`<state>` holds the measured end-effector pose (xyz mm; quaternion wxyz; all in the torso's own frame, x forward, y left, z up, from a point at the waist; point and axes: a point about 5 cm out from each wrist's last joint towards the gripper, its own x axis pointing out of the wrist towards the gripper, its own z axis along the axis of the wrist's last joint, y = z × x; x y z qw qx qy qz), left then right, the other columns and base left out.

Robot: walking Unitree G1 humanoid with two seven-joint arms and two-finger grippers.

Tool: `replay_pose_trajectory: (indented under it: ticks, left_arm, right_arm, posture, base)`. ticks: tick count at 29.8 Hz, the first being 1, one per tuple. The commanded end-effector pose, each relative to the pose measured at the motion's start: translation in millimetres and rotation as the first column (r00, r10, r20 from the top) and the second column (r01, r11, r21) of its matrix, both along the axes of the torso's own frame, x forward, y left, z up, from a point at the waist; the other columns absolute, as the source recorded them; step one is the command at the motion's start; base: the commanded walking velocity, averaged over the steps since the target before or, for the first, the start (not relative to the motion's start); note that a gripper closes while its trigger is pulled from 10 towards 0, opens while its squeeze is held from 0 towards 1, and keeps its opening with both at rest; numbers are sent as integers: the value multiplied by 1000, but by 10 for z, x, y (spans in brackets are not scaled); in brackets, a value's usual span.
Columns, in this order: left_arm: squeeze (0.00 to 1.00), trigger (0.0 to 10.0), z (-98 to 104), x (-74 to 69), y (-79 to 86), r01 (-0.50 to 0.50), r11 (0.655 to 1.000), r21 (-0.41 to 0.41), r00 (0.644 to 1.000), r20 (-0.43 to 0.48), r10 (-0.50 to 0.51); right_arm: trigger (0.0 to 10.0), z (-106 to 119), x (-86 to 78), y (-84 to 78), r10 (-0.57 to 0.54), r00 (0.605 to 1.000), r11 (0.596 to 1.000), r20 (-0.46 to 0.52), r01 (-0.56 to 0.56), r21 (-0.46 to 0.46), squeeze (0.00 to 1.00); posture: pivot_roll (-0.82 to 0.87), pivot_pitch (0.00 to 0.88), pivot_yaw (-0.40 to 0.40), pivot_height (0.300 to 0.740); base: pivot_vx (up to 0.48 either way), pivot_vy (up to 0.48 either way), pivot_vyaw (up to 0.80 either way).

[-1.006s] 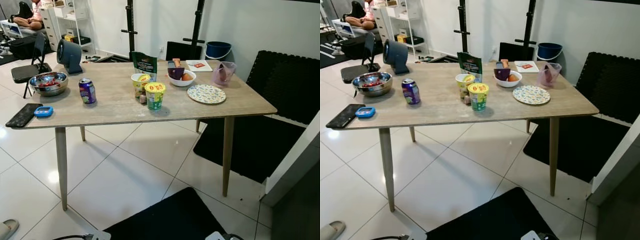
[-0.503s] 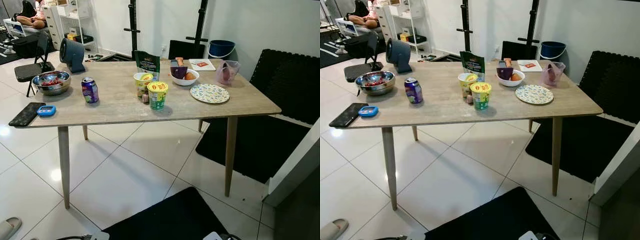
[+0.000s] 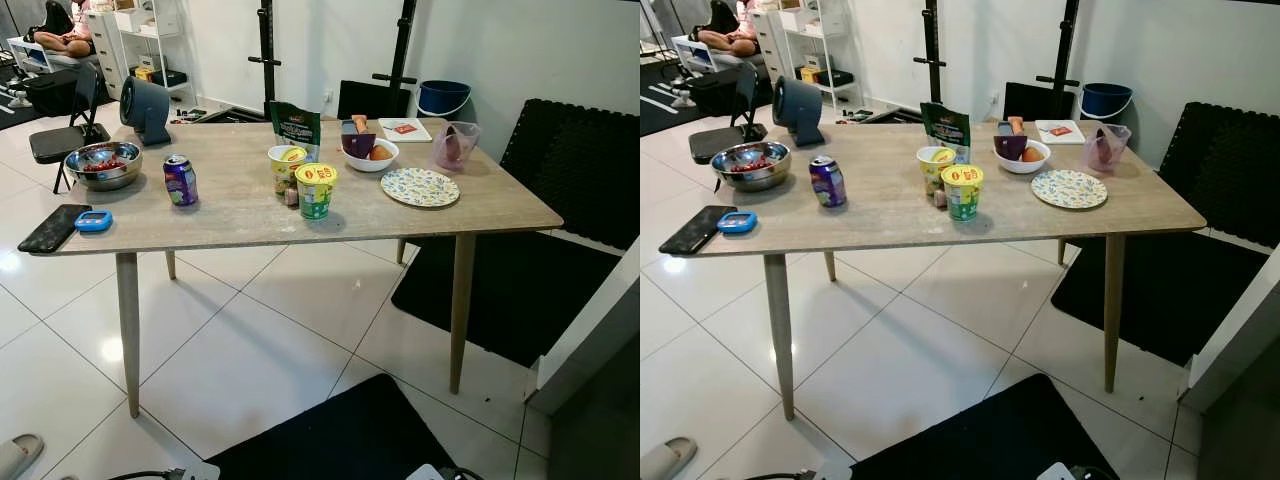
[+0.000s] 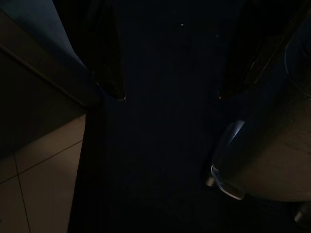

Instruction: Restocking fridge

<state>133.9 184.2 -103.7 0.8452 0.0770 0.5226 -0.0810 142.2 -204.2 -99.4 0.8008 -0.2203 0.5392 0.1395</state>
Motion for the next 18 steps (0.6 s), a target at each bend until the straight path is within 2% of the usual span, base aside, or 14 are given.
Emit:
replay_pose_trajectory:
  ticks: [1, 18]
  left_arm:
    - [0, 10000, -33, -100, 32, 22, 1000, 11, 999, -49, -22]
    - [0, 10000, -34, -104, 26, 30, 1000, 5, 998, -54, -30]
  right_arm:
    - [10000, 7, 13, -15, 7, 1000, 1000, 5, -7, -10, 0]
    - [10000, 4, 22, 23, 0, 1000, 1000, 7, 0, 0, 0]
  posture:
    - [45, 0, -25, 740]
    - [41, 0, -18, 740]
  base:
    - [244, 0, 0]
    - [273, 0, 0]
